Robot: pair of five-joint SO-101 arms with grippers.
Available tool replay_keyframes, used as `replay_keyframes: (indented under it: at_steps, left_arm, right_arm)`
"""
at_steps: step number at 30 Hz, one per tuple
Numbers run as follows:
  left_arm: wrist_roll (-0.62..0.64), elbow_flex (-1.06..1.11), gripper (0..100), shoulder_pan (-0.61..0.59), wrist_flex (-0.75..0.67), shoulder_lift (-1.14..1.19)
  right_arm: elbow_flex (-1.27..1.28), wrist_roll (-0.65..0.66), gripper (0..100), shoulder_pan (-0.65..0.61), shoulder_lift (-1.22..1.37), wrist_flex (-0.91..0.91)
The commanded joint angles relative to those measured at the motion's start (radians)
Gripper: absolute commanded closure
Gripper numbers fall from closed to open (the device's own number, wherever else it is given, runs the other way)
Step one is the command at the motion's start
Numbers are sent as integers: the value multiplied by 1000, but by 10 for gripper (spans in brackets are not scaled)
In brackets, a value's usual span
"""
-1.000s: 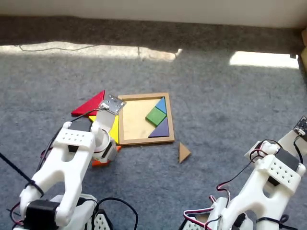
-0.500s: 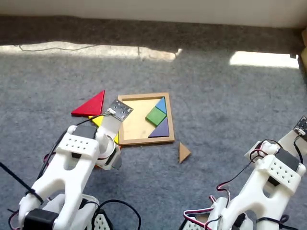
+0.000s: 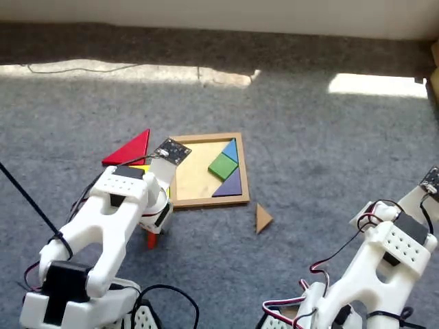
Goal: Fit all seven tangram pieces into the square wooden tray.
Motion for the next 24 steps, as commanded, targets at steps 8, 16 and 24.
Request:
replay_keyframes:
  at_steps: [8, 16, 24]
  left_arm:
    - [3, -16, 994, -21, 43, -180]
    - [-54, -67, 995, 117, 140, -341]
    - [-226, -404, 995, 240, 292, -71]
  right_arm:
    - [-4, 0, 793, -12, -16, -18]
    - [-4, 0, 793, -13, -16, -18]
    - [-4, 0, 793, -13, -16, -18]
